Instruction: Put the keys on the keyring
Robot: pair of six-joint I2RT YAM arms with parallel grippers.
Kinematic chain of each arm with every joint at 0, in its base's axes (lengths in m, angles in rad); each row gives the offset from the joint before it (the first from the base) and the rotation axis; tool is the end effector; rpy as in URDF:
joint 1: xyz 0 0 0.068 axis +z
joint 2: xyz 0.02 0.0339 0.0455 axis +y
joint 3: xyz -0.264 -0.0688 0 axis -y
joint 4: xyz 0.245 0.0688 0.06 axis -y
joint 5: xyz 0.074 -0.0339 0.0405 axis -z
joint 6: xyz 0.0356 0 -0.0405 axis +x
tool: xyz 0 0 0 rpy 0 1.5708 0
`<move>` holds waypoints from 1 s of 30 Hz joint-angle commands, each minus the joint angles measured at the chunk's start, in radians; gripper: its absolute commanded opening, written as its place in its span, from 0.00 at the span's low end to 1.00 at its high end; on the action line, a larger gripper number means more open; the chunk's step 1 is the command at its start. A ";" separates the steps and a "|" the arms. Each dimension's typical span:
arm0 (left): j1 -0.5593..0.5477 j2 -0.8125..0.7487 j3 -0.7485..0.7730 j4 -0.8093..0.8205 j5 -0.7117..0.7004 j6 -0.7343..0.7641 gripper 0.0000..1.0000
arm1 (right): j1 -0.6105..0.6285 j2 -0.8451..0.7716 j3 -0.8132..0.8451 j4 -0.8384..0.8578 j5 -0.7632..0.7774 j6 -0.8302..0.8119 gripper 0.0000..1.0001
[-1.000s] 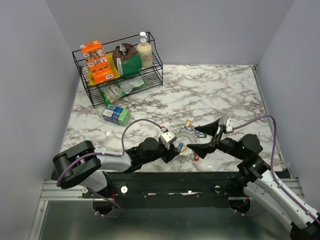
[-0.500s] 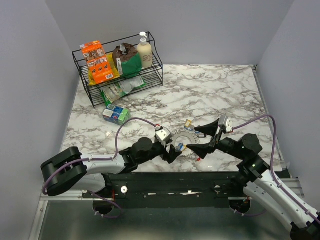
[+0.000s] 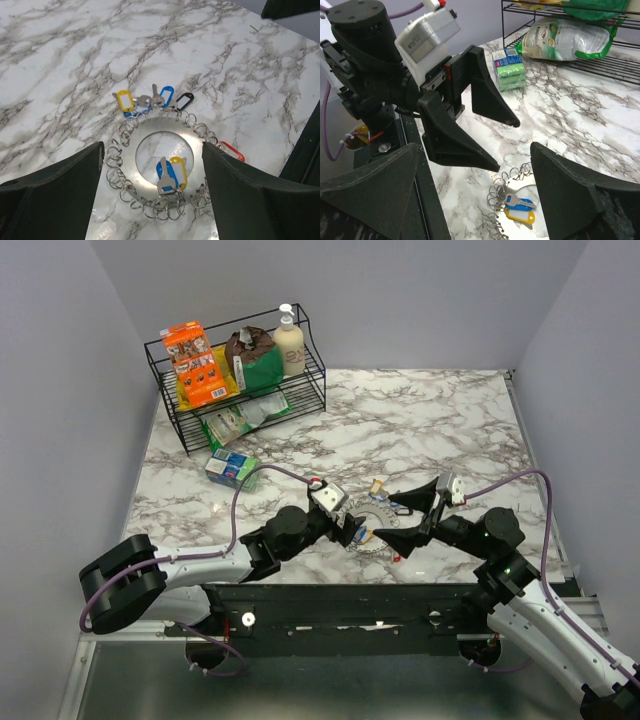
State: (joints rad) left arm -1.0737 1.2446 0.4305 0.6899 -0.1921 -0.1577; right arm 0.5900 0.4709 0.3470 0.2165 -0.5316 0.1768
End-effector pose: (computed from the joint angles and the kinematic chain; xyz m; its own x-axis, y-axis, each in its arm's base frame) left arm 0.1277 -0.2212 0.2131 -0.1797 0.0079 -0.9837 0.7536 0.6439 -0.1325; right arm 0.1059 0.0926 0.2722 -0.0825 0.1272 -0.9884 -0.8985 0.4196 0.1290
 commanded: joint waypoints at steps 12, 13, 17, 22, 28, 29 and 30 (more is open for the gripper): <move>-0.005 -0.008 0.014 0.007 -0.041 0.107 0.88 | 0.005 0.024 0.010 0.004 0.027 -0.002 1.00; -0.005 -0.013 0.010 0.016 -0.043 0.104 0.88 | 0.005 0.029 0.006 0.004 0.030 0.000 1.00; -0.003 -0.027 -0.010 0.025 -0.058 0.101 0.88 | 0.004 0.046 -0.008 0.003 0.045 0.000 1.00; -0.003 -0.025 -0.024 0.028 -0.130 0.087 0.89 | 0.005 0.063 -0.002 -0.005 0.153 0.049 1.00; 0.004 -0.031 -0.024 -0.018 -0.217 0.023 0.89 | 0.005 0.115 0.013 -0.042 0.232 0.065 1.00; 0.004 -0.034 -0.024 -0.026 -0.221 0.012 0.89 | 0.005 0.124 0.015 -0.045 0.243 0.070 1.00; 0.006 -0.040 -0.026 -0.029 -0.221 0.006 0.89 | 0.005 0.139 0.014 -0.046 0.258 0.073 1.00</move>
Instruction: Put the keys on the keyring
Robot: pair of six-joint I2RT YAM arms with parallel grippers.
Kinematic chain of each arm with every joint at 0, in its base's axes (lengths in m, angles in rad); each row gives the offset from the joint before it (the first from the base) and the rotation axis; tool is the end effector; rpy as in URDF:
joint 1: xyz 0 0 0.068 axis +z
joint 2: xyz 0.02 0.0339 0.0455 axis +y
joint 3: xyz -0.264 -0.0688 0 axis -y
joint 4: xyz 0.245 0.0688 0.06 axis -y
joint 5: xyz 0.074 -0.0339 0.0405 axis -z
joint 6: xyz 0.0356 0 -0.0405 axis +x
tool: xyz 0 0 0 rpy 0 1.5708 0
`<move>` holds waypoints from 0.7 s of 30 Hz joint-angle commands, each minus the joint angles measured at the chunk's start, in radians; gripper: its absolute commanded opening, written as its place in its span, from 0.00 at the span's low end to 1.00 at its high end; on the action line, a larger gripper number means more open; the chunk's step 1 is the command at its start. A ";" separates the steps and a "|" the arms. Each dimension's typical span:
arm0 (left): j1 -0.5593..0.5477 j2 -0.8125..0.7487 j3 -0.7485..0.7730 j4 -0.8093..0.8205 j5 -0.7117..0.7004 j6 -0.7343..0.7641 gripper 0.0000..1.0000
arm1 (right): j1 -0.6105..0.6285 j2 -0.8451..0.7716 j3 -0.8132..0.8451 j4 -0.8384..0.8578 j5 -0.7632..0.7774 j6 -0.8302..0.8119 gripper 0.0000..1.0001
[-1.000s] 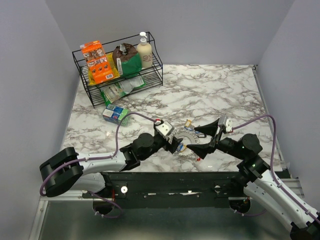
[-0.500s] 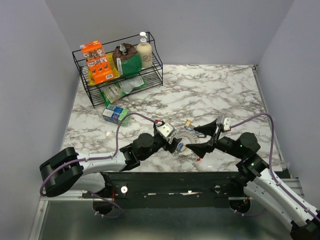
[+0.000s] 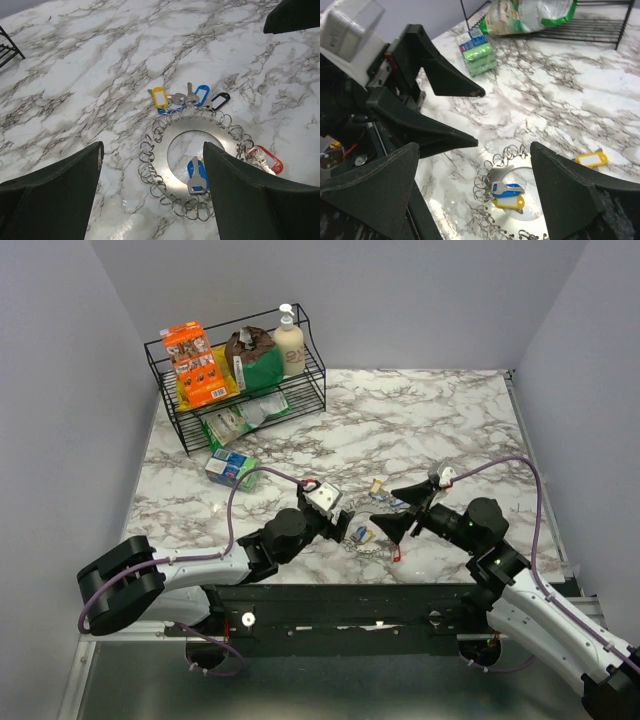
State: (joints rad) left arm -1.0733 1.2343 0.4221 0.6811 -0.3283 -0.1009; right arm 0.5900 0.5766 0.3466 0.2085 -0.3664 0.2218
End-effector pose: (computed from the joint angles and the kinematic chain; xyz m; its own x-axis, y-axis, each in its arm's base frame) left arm 0.1302 -0.2157 0.2121 -0.1305 0.0405 -0.9906 0.6696 0.7405 -0.0579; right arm 0.1243 0.0986 0.2577 -0.1972 0.1152 -0.9736 -0.7931 0.5650 0.2274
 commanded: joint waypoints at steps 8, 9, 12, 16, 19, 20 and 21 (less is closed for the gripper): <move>0.048 -0.097 -0.025 -0.117 -0.190 -0.221 0.94 | 0.005 0.118 0.031 -0.073 0.216 0.091 1.00; 0.062 -0.122 -0.026 -0.126 -0.192 -0.236 0.95 | 0.005 0.124 0.035 -0.078 0.239 0.096 1.00; 0.088 -0.185 -0.028 -0.188 -0.215 -0.288 0.96 | 0.005 0.143 0.041 -0.089 0.288 0.111 1.00; 0.162 -0.295 -0.010 -0.360 -0.233 -0.414 0.99 | 0.004 0.154 0.078 -0.159 0.357 0.140 1.00; 0.206 -0.383 0.003 -0.452 -0.224 -0.439 0.99 | 0.004 0.164 0.088 -0.181 0.400 0.151 1.00; 0.242 -0.404 0.009 -0.484 -0.210 -0.474 0.99 | 0.002 0.167 0.092 -0.184 0.405 0.154 1.00; 0.260 -0.442 0.017 -0.517 -0.204 -0.496 0.99 | 0.002 0.173 0.092 -0.184 0.411 0.156 1.00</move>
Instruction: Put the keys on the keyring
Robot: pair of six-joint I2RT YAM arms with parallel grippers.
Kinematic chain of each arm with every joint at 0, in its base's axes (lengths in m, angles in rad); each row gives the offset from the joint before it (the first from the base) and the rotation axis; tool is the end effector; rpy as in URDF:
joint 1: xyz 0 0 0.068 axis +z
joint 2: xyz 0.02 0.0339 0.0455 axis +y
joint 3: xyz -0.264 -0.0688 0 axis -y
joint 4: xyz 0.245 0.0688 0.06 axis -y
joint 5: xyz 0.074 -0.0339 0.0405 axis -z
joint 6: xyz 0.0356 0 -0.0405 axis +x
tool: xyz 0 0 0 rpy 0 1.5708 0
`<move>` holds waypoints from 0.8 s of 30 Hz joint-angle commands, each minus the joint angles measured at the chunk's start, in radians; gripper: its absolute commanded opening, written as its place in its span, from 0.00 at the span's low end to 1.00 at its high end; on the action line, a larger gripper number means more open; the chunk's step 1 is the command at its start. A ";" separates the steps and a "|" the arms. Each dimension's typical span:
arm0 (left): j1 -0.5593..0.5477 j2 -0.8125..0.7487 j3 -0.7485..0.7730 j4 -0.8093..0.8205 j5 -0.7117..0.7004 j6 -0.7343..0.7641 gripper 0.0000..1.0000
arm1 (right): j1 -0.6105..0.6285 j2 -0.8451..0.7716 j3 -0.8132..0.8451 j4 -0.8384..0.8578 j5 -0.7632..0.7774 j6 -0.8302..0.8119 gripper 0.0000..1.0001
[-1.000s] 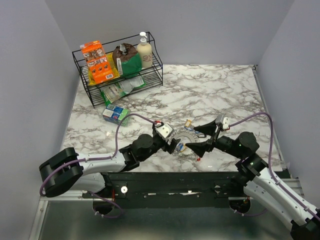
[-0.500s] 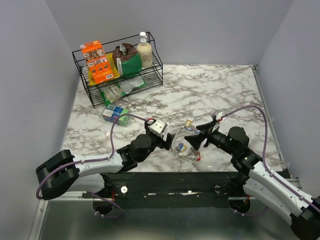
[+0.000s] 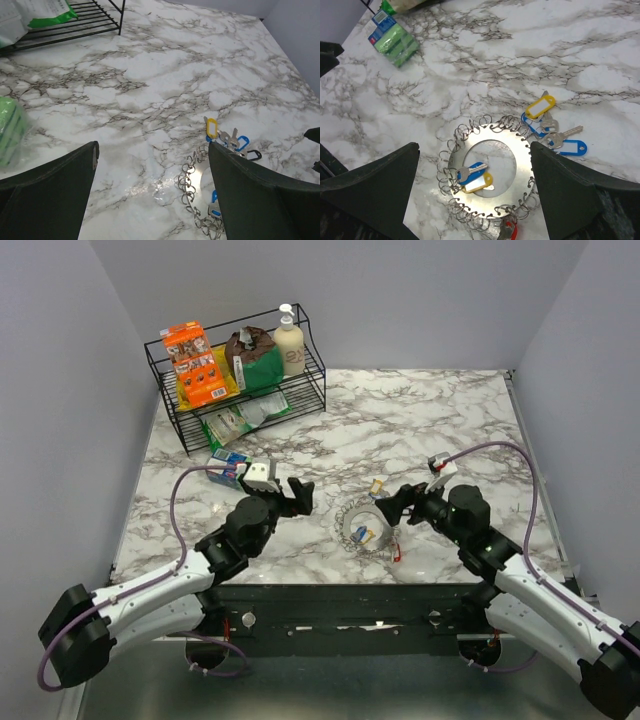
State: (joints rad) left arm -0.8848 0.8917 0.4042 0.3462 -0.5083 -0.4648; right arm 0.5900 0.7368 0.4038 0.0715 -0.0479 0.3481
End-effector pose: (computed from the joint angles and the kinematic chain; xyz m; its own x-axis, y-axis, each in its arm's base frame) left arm 0.1419 -0.1459 0.2424 -0.2459 -0.3178 -0.9157 0.2914 0.8768 -0.3825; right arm 0.1498 0.1024 0.2392 -0.4046 0.1391 -0.9038 -0.4852 0.8051 0.3412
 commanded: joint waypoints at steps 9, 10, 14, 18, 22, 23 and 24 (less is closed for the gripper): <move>0.245 -0.136 0.128 -0.367 0.273 -0.141 0.99 | -0.012 0.047 0.047 -0.058 0.094 0.042 1.00; 0.254 -0.117 0.162 -0.381 0.336 -0.132 0.99 | -0.015 0.047 0.049 -0.061 0.094 0.040 1.00; 0.290 -0.022 0.234 -0.441 0.438 -0.098 0.99 | -0.028 0.046 0.052 -0.062 0.095 0.037 1.00; 0.348 0.070 0.286 -0.463 0.533 -0.080 0.99 | -0.051 0.053 0.052 -0.062 0.086 0.034 1.00; 0.426 0.113 0.317 -0.477 0.586 -0.083 0.99 | -0.094 0.059 0.047 -0.067 0.060 0.054 1.00; 0.470 0.122 0.320 -0.478 0.605 -0.089 0.99 | -0.105 0.061 0.043 -0.067 0.054 0.058 1.00; 0.498 0.148 0.324 -0.481 0.654 -0.095 0.99 | -0.116 0.062 0.040 -0.068 0.054 0.063 1.00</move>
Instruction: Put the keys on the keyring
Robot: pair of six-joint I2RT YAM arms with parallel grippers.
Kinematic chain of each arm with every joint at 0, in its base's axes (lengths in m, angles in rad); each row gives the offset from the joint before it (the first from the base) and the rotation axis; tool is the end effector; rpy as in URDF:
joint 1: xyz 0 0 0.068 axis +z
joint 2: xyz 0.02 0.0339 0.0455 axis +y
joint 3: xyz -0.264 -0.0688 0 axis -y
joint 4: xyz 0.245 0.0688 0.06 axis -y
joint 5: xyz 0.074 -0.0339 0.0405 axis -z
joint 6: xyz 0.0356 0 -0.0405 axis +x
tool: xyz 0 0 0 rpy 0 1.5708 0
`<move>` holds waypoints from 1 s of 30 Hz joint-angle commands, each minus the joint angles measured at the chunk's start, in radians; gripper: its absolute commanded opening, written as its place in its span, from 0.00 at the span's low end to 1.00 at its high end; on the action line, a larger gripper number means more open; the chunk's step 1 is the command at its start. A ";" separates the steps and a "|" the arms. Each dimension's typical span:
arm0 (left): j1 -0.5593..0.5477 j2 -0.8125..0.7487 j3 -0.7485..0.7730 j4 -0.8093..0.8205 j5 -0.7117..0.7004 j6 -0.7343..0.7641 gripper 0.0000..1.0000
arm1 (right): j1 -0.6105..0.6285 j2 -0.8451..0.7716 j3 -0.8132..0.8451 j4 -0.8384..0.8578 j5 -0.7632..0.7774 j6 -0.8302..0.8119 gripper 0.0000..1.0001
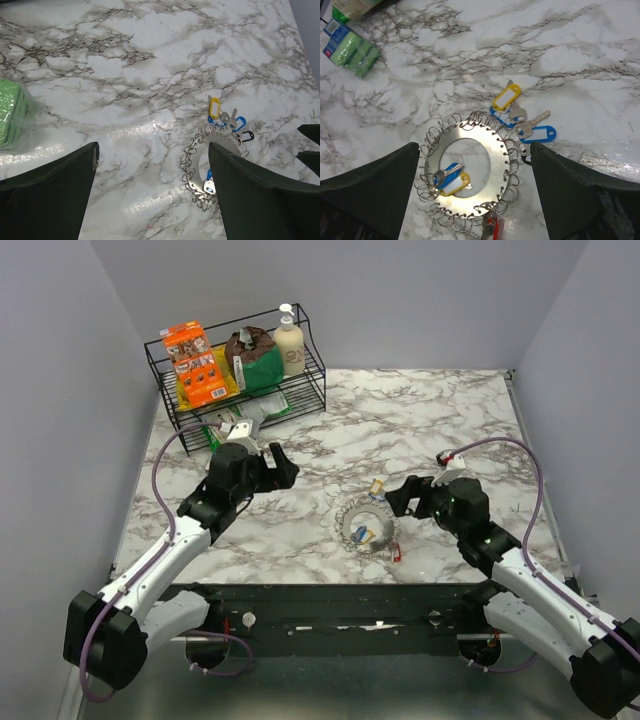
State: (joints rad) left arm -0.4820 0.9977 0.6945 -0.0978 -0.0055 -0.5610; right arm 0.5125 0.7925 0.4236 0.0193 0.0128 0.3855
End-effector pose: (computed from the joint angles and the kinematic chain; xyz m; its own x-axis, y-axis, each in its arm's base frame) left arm 0.2034 -0.1062 0.2767 -0.5371 -0.3195 -0.7807 0.2047 0.8485 -0.4880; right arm 0.1639 0.0917 0.2316 -0.4570 0.1743 -0.8722 -0.3324 0.8761 0.3492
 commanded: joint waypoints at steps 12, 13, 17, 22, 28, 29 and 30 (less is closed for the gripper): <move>0.263 0.168 0.068 -0.197 0.125 -0.008 0.99 | -0.307 -0.013 -0.006 -0.018 -0.234 0.082 1.00; 0.269 0.171 0.079 -0.204 0.116 -0.007 0.99 | -0.327 -0.013 -0.009 -0.016 -0.246 0.082 1.00; 0.269 0.164 0.070 -0.182 0.145 -0.007 0.99 | -0.336 -0.012 -0.008 -0.016 -0.249 0.082 1.00; 0.270 0.084 0.037 -0.154 0.085 -0.014 0.99 | -0.338 -0.015 -0.009 -0.016 -0.246 0.081 1.00; 0.269 -0.040 -0.006 -0.138 -0.042 -0.040 0.99 | -0.341 -0.010 -0.009 -0.016 -0.260 0.084 1.00; 0.270 -0.054 -0.013 -0.128 -0.048 -0.042 0.99 | -0.341 -0.007 -0.009 -0.016 -0.260 0.084 1.00; 0.270 -0.080 -0.021 -0.123 -0.053 -0.043 0.99 | -0.338 -0.006 -0.009 -0.016 -0.263 0.087 1.00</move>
State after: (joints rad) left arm -0.2161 0.9897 0.7181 -0.2546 0.0383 -0.5827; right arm 0.1810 0.7891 0.4236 0.0055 -0.2234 0.4572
